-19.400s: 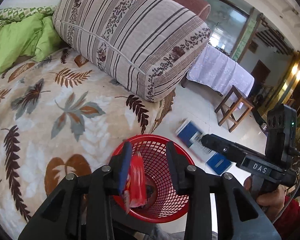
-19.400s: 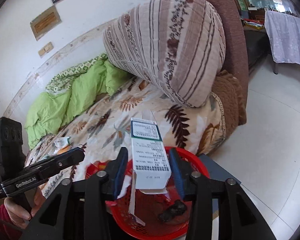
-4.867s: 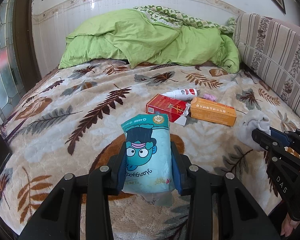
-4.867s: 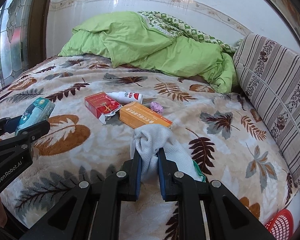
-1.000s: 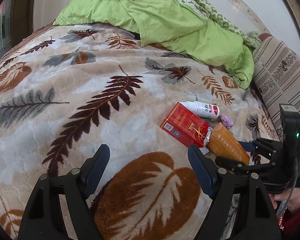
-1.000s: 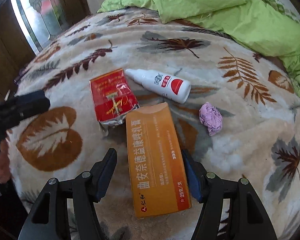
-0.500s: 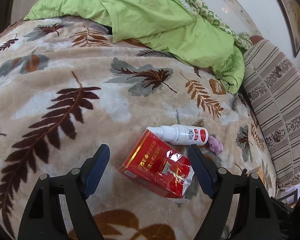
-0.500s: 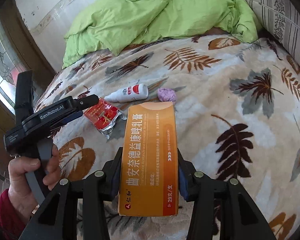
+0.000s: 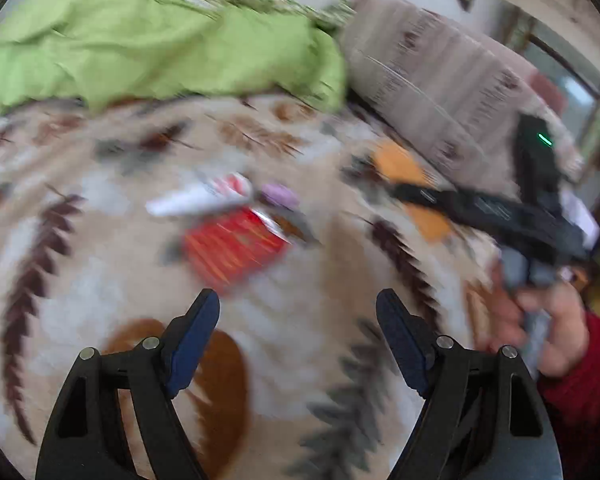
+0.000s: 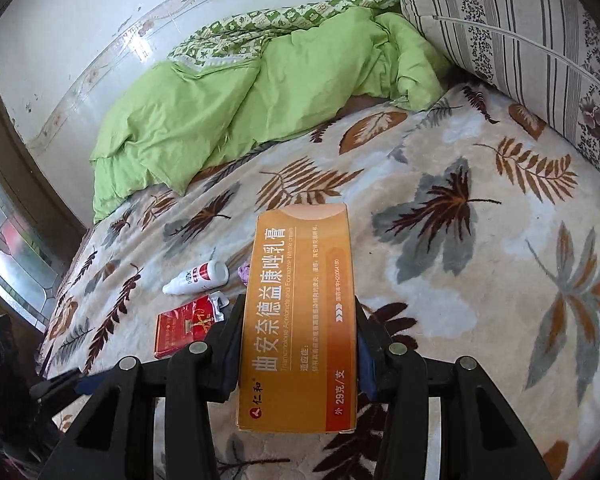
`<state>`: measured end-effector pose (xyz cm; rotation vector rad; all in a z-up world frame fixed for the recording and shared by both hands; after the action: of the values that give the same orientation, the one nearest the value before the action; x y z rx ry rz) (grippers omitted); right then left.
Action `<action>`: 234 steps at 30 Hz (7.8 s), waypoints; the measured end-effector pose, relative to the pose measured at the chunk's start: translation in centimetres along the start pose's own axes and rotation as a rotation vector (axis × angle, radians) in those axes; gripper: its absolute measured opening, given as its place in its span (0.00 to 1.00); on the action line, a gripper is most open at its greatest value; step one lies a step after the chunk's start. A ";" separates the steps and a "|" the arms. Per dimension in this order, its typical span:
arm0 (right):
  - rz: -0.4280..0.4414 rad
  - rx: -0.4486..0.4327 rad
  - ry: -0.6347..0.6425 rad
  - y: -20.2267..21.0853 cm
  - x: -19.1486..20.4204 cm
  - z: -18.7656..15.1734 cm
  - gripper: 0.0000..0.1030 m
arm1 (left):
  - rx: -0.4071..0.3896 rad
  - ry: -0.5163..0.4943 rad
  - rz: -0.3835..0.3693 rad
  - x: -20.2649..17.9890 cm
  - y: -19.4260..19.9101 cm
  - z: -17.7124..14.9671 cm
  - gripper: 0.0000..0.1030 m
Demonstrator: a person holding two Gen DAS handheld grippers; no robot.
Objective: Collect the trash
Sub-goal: 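Grasp the red cigarette pack with the left tool while the right tool holds the orange box, then hold the red cigarette pack in the left tool while the right tool holds the orange box, then carry the red pack and orange box over the red basket with both tools, then open both tools to drop the pack and box into the red basket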
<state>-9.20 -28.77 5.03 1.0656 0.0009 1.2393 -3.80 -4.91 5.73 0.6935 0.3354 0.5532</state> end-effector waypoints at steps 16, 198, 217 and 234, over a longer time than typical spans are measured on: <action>0.003 0.013 -0.010 -0.1 -1.0 0.4 0.48 | 0.190 -0.138 0.081 0.2 -8.7 2.8 0.78; -0.080 -0.159 -0.006 23.0 -10.9 -7.7 0.48 | -0.119 -0.187 0.061 -22.3 4.4 1.4 0.65; -0.218 -0.238 -0.243 30.3 -22.3 -7.8 0.48 | 0.008 -0.380 -0.189 -36.2 -1.4 4.1 0.65; -0.227 -0.198 -0.356 29.5 -26.7 -8.8 0.49 | 0.183 -0.395 -0.328 -40.6 -7.6 4.2 0.68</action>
<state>-46.50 -45.16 5.44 1.0669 -0.2624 0.8166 -31.80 -35.48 8.09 0.8849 0.1242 0.0675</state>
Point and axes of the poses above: each gripper's, at about its wrist camera, not at the fingertips, and y roughly against the way its jaws point, x to its left, z to its top, the point moved 1 cm from there along -y, roughly the way its jaws point, and after that the axes turned 12 degrees about -y, right-handed, at the moved point
